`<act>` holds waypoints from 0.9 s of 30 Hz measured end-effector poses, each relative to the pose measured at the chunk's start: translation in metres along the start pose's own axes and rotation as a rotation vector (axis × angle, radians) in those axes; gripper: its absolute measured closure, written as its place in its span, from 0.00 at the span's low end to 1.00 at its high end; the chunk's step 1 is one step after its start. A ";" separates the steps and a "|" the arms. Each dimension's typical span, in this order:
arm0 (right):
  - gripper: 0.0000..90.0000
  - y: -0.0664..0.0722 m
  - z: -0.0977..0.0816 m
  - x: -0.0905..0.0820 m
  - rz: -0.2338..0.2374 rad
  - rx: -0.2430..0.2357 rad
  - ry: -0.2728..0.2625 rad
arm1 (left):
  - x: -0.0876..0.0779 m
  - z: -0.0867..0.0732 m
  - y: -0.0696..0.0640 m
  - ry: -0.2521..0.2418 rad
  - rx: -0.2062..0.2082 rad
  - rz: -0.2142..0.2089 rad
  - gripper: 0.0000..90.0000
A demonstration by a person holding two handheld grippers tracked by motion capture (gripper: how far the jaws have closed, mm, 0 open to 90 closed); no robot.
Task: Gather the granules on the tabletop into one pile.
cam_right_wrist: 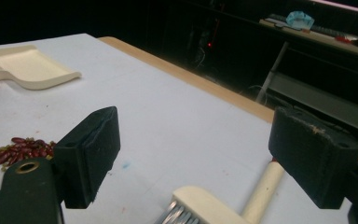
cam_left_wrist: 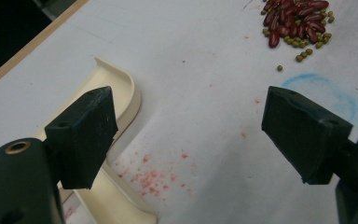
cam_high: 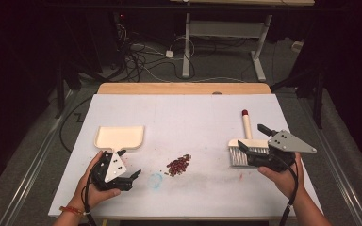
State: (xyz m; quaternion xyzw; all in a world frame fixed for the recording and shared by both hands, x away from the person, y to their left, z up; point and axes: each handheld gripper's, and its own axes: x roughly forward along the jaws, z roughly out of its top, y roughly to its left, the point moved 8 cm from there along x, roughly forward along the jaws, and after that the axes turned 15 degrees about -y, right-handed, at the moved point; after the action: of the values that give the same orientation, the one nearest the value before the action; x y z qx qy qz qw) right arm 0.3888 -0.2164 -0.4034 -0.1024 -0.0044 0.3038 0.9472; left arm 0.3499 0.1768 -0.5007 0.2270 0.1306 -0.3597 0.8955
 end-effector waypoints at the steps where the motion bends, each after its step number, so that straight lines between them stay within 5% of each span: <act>1: 0.19 0.002 -0.001 -0.002 0.008 0.003 0.000 | 0.000 0.000 0.000 0.001 -0.001 0.000 0.19; 18: 0.20 0.002 -0.040 -0.036 -0.006 -0.009 0.016 | 0.000 0.001 0.000 -0.001 -0.009 0.007 0.19; 27: 0.20 0.015 -0.058 -0.035 0.018 -0.025 0.025 | 0.000 0.002 0.000 -0.005 -0.002 0.008 0.19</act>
State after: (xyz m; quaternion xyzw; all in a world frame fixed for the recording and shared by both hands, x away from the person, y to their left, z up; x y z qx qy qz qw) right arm 0.3561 -0.2359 -0.4615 -0.1181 0.0043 0.3108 0.9431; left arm 0.3500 0.1754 -0.4989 0.2258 0.1280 -0.3565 0.8975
